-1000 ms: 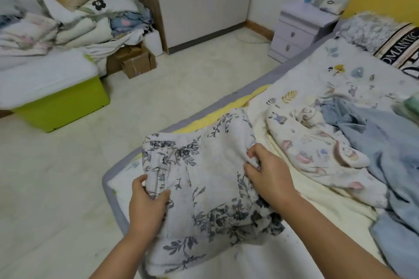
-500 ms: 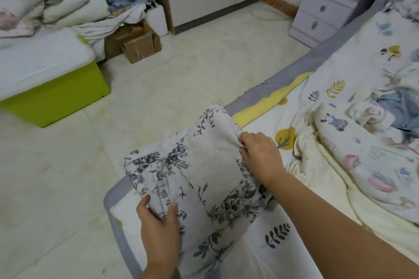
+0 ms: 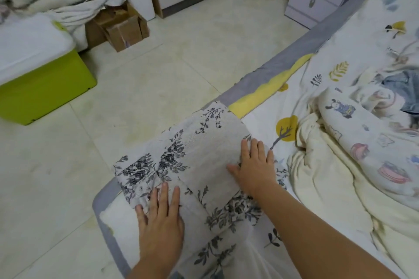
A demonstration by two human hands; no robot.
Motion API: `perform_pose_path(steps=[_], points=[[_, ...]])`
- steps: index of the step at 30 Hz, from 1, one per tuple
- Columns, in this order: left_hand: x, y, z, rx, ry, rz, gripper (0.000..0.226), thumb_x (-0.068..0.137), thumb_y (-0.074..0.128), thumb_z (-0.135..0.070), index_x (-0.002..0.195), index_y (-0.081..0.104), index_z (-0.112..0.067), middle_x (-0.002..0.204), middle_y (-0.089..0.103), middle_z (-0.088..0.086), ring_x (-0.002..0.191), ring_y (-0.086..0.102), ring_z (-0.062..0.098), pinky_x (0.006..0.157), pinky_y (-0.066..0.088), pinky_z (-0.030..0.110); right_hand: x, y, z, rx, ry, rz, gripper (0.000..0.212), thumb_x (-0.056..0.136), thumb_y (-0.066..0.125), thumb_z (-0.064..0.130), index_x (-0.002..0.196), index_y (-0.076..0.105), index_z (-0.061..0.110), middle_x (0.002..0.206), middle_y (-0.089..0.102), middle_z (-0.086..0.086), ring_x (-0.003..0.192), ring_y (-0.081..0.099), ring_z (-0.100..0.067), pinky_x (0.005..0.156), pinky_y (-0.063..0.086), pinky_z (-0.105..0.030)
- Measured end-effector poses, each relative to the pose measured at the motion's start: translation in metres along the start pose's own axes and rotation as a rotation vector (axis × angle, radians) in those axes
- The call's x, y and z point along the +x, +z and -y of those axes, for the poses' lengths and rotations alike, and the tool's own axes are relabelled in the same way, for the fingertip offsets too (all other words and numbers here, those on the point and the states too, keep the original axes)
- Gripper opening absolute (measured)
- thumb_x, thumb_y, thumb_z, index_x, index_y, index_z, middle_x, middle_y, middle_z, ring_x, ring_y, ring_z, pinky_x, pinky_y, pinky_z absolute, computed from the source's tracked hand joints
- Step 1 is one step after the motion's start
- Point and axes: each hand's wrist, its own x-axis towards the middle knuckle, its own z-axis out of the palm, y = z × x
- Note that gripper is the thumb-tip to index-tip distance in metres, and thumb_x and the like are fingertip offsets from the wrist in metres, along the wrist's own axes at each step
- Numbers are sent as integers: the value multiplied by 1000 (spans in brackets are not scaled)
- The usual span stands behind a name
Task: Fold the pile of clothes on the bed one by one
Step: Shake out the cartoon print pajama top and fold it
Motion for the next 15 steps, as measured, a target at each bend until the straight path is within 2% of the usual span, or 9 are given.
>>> perform_pose_path(steps=[2,3,4,6,8,10,11,12,15], points=[[4,-7,-1,-1,-47,108,55,94,18,-39,147,24,-24,155,14,6,143,13,27,109,7,60,-6,-7,3,20,-25,-21,75,96,25,54,149,-8,13,157,-6,-12,145,-7,-29,115,-2,-49],[5,-10,-3,20,-63,128,56,95,19,-41,149,10,-26,158,0,2,145,-3,24,110,-5,59,-12,-11,3,22,-52,-60,68,97,26,50,149,3,13,157,4,-11,144,2,-29,114,4,-50],[6,-16,-5,41,-63,127,57,95,21,-42,149,7,-27,158,-3,0,145,-6,23,109,-10,59,-19,-13,1,24,-92,-113,58,98,26,45,146,16,13,153,17,-10,142,14,-28,112,11,-49],[8,-36,-17,66,-26,131,52,95,25,-42,145,25,-30,157,12,-1,145,6,23,109,-5,60,-38,-17,-4,72,-186,-204,40,99,29,34,132,39,14,137,38,-7,129,34,-25,106,23,-42],[10,-59,-34,22,35,105,40,94,31,-38,131,44,-30,146,37,-2,137,29,21,112,7,55,-59,-23,-12,165,-244,-246,31,97,37,25,119,54,10,123,52,-10,113,49,-25,98,34,-37],[15,-74,-52,-37,144,58,33,94,34,-34,122,49,-26,124,53,-5,117,49,18,107,28,41,-79,-28,-26,219,-285,-323,13,89,56,12,92,65,3,94,62,-16,85,60,-30,77,49,-39],[17,-81,-64,-80,196,49,33,95,34,-33,125,47,-25,119,55,-6,110,53,17,99,36,33,-88,-31,-36,227,-284,-357,5,83,63,6,80,65,2,82,62,-16,73,60,-31,66,51,-40],[19,-88,-75,-137,236,49,34,97,34,-32,129,44,-25,121,55,-6,108,54,15,92,40,28,-96,-33,-47,241,-261,-346,5,79,64,3,74,64,2,78,61,-16,70,60,-31,61,51,-40],[23,-102,-113,-258,324,60,34,99,32,-29,130,45,-25,128,53,-6,112,52,14,90,39,23,-118,-43,-90,214,-180,-330,5,72,68,0,73,64,3,77,61,-14,67,60,-30,55,49,-33]])
